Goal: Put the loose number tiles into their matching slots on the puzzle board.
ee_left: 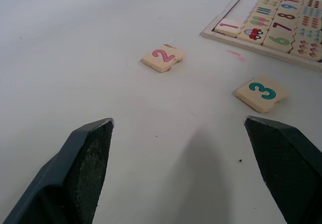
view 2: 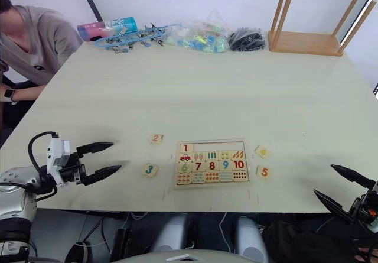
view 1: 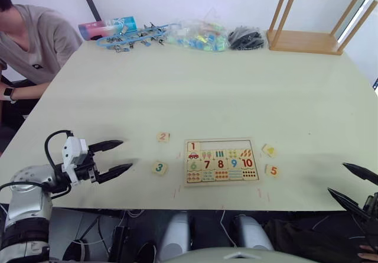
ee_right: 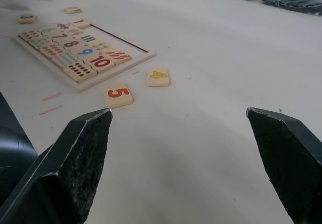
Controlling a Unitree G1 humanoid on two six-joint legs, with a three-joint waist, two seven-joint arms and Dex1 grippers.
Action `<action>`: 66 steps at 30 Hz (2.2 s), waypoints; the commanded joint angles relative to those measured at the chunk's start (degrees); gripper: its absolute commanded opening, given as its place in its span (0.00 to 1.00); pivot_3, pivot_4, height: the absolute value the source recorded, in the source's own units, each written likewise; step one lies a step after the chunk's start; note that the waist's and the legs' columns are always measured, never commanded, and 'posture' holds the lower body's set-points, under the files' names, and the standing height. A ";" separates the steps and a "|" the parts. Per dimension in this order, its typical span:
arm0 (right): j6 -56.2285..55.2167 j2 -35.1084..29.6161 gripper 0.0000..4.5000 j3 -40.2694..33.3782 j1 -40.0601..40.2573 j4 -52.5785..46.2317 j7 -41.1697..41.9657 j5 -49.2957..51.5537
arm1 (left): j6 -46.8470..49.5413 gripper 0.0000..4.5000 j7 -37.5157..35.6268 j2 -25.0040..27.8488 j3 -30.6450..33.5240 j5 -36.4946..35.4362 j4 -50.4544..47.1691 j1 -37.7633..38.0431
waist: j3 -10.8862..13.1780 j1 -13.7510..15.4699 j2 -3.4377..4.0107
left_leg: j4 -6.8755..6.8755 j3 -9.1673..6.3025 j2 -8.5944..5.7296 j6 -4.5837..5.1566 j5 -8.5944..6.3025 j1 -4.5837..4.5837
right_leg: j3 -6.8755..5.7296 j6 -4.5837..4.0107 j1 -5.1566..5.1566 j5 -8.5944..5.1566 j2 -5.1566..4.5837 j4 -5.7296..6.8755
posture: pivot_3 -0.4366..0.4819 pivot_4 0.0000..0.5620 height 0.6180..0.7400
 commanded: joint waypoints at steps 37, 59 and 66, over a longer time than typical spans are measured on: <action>5.11 2.88 1.00 2.15 2.17 -17.04 -2.35 2.77 | -17.19 0.98 -7.78 -3.52 -34.89 10.51 41.72 -44.50 | 0.03 -0.09 -0.10 | 0.15 0.01 -0.06 0.02 0.01 -0.13 | 0.07 0.24 -0.03 0.12 0.77 -0.01 | 0.48 0.27 0.98; 3.48 3.47 1.00 2.45 1.87 -16.04 -2.44 1.90 | -19.89 0.45 -7.78 -5.92 -32.93 15.82 44.19 -44.82 | 0.03 -0.10 -0.10 | 0.16 0.00 -0.06 0.02 0.01 -0.12 | 0.07 0.24 -0.02 0.13 0.77 0.01 | 0.48 0.27 0.98; 3.17 3.64 1.00 2.44 2.09 -15.86 -2.34 1.72 | -21.08 0.23 -7.78 -4.88 -33.18 17.05 44.57 -44.65 | 0.02 -0.11 -0.09 | 0.16 0.00 -0.06 0.02 0.01 -0.11 | 0.07 0.24 -0.02 0.13 0.77 0.01 | 0.48 0.27 0.98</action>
